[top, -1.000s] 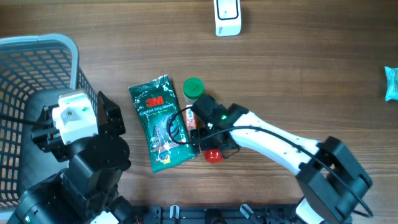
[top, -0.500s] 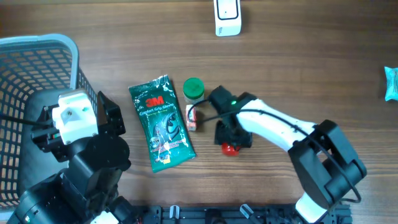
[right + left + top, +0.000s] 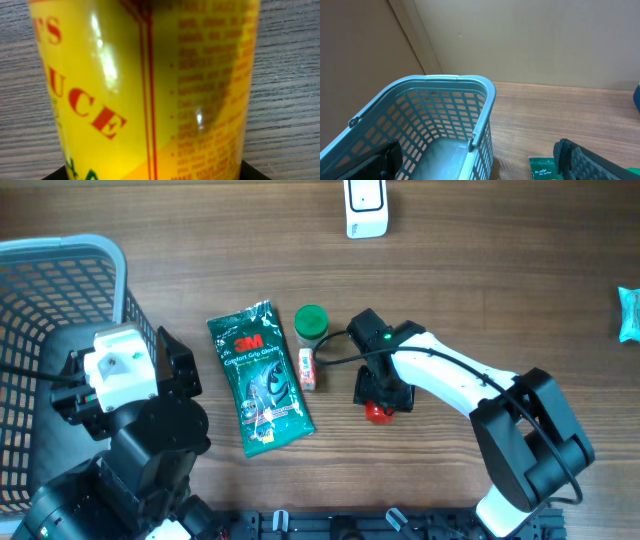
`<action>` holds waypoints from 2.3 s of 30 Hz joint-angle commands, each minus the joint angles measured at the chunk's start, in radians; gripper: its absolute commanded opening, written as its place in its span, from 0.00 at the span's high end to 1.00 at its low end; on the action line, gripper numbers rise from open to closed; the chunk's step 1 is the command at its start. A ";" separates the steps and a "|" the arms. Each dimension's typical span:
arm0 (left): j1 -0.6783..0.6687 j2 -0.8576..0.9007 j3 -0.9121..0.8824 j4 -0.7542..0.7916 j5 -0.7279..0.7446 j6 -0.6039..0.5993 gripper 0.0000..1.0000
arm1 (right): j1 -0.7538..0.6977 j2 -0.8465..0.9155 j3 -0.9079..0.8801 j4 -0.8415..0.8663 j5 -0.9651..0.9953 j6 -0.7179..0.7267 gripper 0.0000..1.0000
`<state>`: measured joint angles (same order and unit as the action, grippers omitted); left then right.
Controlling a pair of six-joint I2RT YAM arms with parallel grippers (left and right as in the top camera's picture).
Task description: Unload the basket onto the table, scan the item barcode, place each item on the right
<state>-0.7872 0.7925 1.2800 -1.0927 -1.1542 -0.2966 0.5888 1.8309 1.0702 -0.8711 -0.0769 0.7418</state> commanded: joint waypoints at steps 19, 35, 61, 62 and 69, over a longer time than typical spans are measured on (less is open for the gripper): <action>-0.001 -0.002 0.001 0.003 0.002 0.005 0.00 | -0.401 -0.017 0.048 0.004 -0.409 -0.556 0.00; -0.001 -0.002 0.001 0.003 0.002 0.005 0.00 | -0.254 0.115 0.136 0.319 0.022 -0.236 0.16; -0.001 -0.002 0.001 0.003 0.002 0.005 0.00 | -0.253 -0.058 0.465 0.032 0.089 -0.383 0.73; -0.001 -0.002 0.001 0.003 0.002 0.005 0.00 | -0.253 -0.087 0.465 0.011 0.089 -0.383 0.73; -0.001 -0.002 0.001 0.003 0.002 0.005 0.00 | -0.252 -0.104 0.459 -0.012 0.428 -0.252 0.75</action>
<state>-0.7872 0.7925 1.2800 -1.0927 -1.1542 -0.2966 0.3370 1.7557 1.5135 -0.9047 0.1223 0.3737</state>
